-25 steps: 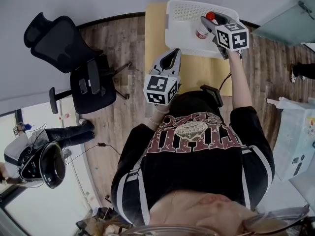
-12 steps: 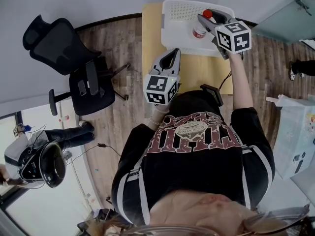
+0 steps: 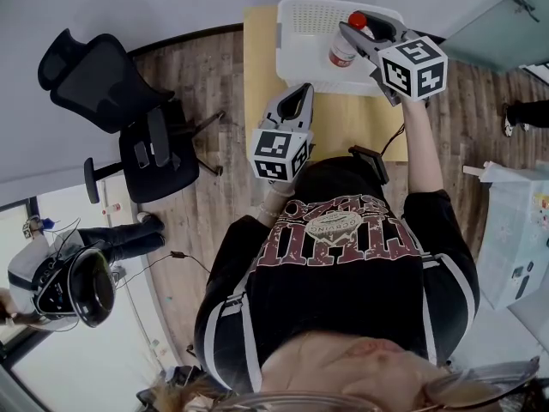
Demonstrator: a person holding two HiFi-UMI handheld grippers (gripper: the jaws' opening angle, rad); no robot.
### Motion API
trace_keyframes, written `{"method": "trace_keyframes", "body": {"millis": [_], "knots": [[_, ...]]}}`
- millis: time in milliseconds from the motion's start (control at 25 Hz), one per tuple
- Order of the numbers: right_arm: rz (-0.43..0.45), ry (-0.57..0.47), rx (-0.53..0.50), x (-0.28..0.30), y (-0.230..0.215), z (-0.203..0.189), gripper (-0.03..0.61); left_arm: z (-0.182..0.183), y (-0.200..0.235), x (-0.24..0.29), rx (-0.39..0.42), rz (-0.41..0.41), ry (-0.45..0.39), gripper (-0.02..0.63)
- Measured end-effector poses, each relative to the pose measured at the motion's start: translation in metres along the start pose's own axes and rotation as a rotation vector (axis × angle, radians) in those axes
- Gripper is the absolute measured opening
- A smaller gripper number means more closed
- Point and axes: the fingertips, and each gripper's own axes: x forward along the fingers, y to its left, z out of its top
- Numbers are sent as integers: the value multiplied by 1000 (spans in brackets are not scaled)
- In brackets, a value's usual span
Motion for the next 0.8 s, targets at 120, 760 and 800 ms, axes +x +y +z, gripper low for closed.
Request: {"method": "trace_keyframes", "body": {"millis": [120,760,800], "knots": [[21,-27,-4,-10,9,12,173,0,-2,-1,-1,0,1,48],[124,-101,-50,-50,56,35,172,-4,-2,-8,-26,29,-8,48],[133,-103,-50,-52,59,34,172,-4,-1,-7,-28,30,-8,48]]}}
